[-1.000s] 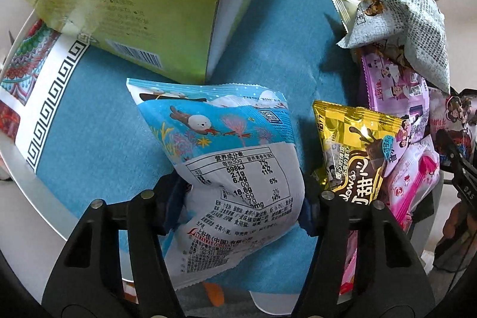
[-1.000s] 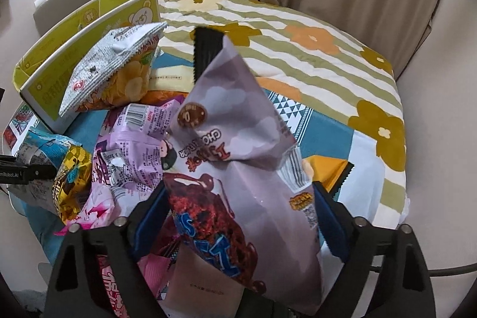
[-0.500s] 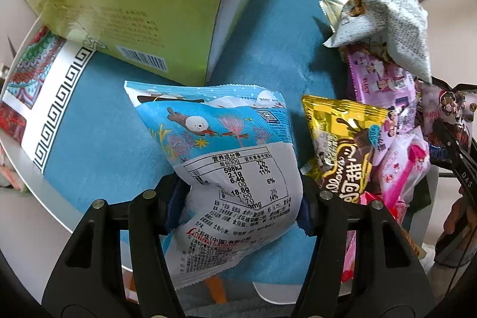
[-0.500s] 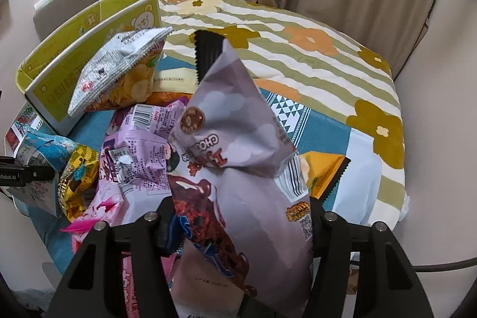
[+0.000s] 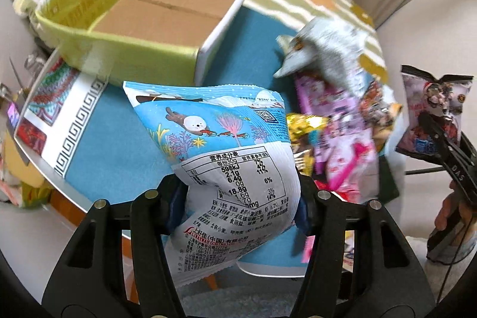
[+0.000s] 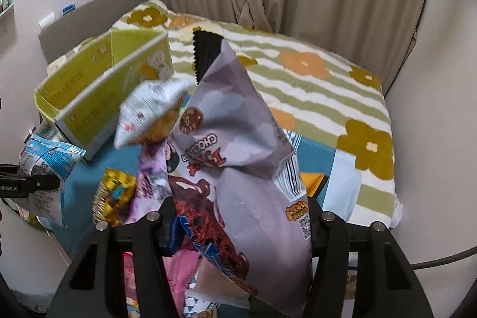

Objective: Organize snacks
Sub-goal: 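Carry both bags over the yellow box and release them inside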

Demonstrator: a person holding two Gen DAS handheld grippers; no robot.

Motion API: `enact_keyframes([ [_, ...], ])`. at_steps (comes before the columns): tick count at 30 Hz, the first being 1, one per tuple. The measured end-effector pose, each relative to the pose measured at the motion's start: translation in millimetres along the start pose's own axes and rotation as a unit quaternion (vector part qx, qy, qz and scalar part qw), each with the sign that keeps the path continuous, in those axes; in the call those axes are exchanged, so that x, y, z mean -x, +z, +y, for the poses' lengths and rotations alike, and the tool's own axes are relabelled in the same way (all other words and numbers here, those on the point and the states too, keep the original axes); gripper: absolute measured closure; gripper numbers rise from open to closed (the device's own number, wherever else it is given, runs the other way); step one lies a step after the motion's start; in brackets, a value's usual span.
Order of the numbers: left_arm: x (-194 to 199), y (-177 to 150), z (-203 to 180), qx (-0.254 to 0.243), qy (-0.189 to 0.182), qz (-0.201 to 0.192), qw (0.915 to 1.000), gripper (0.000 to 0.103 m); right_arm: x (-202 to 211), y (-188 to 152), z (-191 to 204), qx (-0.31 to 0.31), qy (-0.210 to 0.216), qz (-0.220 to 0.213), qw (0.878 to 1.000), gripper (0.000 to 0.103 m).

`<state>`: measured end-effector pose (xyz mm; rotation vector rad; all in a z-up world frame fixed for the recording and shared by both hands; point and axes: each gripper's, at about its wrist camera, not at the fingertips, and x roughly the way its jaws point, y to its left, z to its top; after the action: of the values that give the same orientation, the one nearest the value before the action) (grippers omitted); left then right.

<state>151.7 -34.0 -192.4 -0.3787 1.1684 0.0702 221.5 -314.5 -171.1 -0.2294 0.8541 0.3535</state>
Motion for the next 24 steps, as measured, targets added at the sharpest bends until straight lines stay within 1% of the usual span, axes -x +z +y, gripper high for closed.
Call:
enact_keyframes([
  [2,14.2,-0.3,-2.9,-0.002,-0.009,-0.014,0.9999,0.049,11.2,7.8,4.3,0.001,0.004,-0.01,1.0,0.048],
  [6,47.5,13.6,-9.2,-0.011,-0.024,-0.053,0.9982,0.049,28.8,24.9,15.4,0.005,0.011,-0.034,0.999,0.049],
  [11,71.3,49.1,4.1,-0.025,-0.039,-0.093,0.9946,0.049,40.7,55.3,35.9,0.002,0.016,-0.054,0.998,0.049],
  [13,75.6,64.8,14.3,-0.03,-0.042,-0.105,0.9931,0.049,42.4,70.0,44.8,-0.018,0.011,-0.072,0.997,0.049],
  [15,76.2,86.8,28.9,-0.038,-0.047,-0.114,0.9917,0.049,41.7,81.2,54.9,-0.03,0.009,-0.087,0.996,0.049],
  [18,73.2,119.3,49.3,-0.051,-0.054,-0.118,0.9902,0.049,30.2,106.8,79.8,-0.042,0.005,-0.072,0.997,0.049],
  [20,70.0,145.4,65.6,-0.063,-0.059,-0.115,0.9896,0.049,21.3,123.5,94.9,-0.059,0.004,-0.064,0.996,0.049],
  [24,59.4,199.5,98.7,-0.089,-0.061,-0.109,0.9881,0.049,1.2,153.9,126.6,-0.088,-0.012,-0.053,0.995,0.049],
])
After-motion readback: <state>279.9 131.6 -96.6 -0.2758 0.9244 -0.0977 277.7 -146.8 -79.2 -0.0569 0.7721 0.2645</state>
